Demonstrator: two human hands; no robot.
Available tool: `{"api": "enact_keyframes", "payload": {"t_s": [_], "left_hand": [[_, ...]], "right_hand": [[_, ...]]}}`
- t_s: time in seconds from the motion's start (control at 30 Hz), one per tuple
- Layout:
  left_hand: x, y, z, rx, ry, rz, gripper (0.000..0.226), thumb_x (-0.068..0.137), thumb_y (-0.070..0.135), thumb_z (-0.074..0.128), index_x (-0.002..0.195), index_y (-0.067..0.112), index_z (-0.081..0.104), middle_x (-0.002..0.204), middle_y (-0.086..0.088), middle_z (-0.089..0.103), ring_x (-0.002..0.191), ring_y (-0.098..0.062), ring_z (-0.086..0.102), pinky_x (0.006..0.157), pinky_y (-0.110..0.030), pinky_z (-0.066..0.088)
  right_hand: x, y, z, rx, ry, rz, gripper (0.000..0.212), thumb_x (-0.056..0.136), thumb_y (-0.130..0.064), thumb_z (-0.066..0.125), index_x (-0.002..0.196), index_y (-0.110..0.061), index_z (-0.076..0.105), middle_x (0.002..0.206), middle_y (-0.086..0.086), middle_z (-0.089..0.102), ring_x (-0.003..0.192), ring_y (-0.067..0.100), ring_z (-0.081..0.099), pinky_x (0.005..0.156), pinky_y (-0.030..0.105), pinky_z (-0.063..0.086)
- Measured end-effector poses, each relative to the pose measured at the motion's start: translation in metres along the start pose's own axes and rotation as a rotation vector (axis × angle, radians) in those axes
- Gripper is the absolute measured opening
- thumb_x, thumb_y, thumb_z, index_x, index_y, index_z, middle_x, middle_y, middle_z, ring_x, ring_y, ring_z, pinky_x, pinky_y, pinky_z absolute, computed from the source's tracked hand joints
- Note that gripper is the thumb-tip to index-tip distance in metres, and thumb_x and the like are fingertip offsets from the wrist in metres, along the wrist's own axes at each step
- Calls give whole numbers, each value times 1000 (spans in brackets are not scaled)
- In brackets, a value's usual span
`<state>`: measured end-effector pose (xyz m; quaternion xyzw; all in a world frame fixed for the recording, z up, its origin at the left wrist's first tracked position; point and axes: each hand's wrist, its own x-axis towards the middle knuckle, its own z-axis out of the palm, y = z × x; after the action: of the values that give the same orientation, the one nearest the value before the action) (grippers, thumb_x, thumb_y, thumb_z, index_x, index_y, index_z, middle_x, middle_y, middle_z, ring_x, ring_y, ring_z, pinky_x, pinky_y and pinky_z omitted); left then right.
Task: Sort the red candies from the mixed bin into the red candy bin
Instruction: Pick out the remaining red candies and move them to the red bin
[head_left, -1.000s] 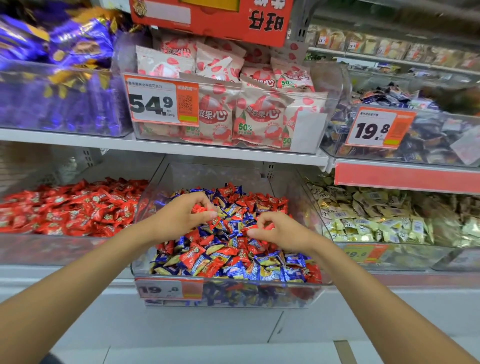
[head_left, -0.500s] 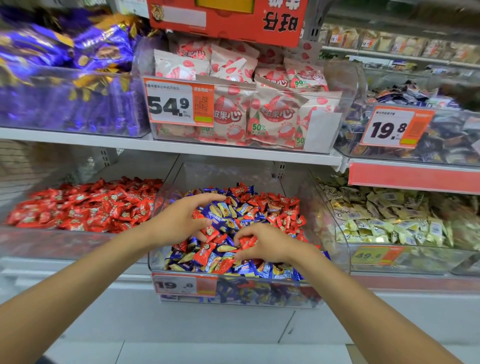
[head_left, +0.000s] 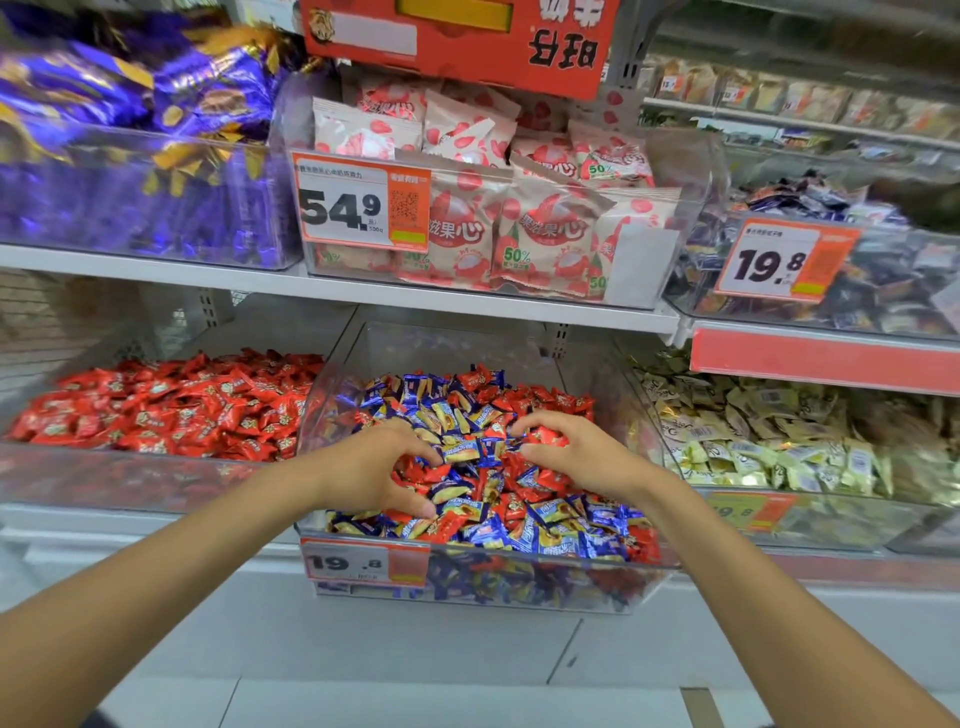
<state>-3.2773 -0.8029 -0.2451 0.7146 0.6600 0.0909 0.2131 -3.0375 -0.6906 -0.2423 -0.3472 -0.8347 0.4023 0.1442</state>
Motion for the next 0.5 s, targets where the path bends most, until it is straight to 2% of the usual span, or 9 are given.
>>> {"api": "enact_keyframes", "payload": {"t_s": [0.07, 0.13, 0.2, 0.3, 0.37, 0.43, 0.5], "left_hand": [[1, 0, 2, 38, -33, -30, 69, 71, 48, 76, 132, 29, 50, 122, 5, 45, 113, -12, 44, 99, -28, 39], [3, 2, 1, 31, -9, -23, 61, 72, 44, 77, 125, 26, 54, 107, 9, 48, 91, -5, 47, 79, -19, 41], [4, 3, -2, 28, 24, -13, 50, 75, 41, 76, 118, 24, 59, 90, 17, 46, 75, -2, 45, 62, -12, 32], [5, 2, -3, 38, 61, 12, 35, 77, 42, 74, 105, 22, 67, 85, 16, 54, 76, -5, 49, 63, -17, 33], [5, 0, -2, 36, 99, 11, 27, 79, 41, 72, 95, 19, 70, 81, 9, 60, 73, -9, 53, 65, -24, 40], [4, -1, -1, 24, 149, -3, 24, 82, 40, 69, 91, 18, 69, 84, 2, 65, 76, -15, 57, 69, -31, 45], [3, 0, -1, -22, 245, 6, 15, 85, 35, 67, 85, 21, 63, 77, 3, 62, 69, -16, 58, 64, -31, 45]], "right_hand": [[-2, -1, 2, -10, -24, -5, 14, 90, -30, 64, 94, -18, 59, 98, -14, 55, 63, 5, 48, 66, 22, 38], [-3, -6, 9, -5, -64, -26, 19, 84, -31, 71, 85, -18, 57, 86, -10, 54, 69, 7, 47, 68, 23, 38], [-1, -15, 20, -13, -126, -77, 19, 81, -30, 75, 84, -20, 58, 85, -13, 54, 73, 2, 50, 71, 20, 39], [6, -25, 39, -65, -247, -115, 24, 80, -31, 76, 101, -28, 65, 113, -13, 59, 107, 3, 54, 94, 26, 42], [9, -27, 49, -171, -327, -106, 31, 82, -31, 74, 111, -30, 64, 128, -12, 56, 119, 7, 51, 101, 29, 40], [9, -28, 52, -252, -370, -79, 28, 86, -28, 70, 113, -23, 66, 130, -9, 56, 119, 10, 51, 101, 31, 42], [6, -31, 47, -205, -365, -44, 22, 87, -27, 68, 106, -15, 68, 112, -12, 60, 101, 9, 57, 87, 25, 48]]}}
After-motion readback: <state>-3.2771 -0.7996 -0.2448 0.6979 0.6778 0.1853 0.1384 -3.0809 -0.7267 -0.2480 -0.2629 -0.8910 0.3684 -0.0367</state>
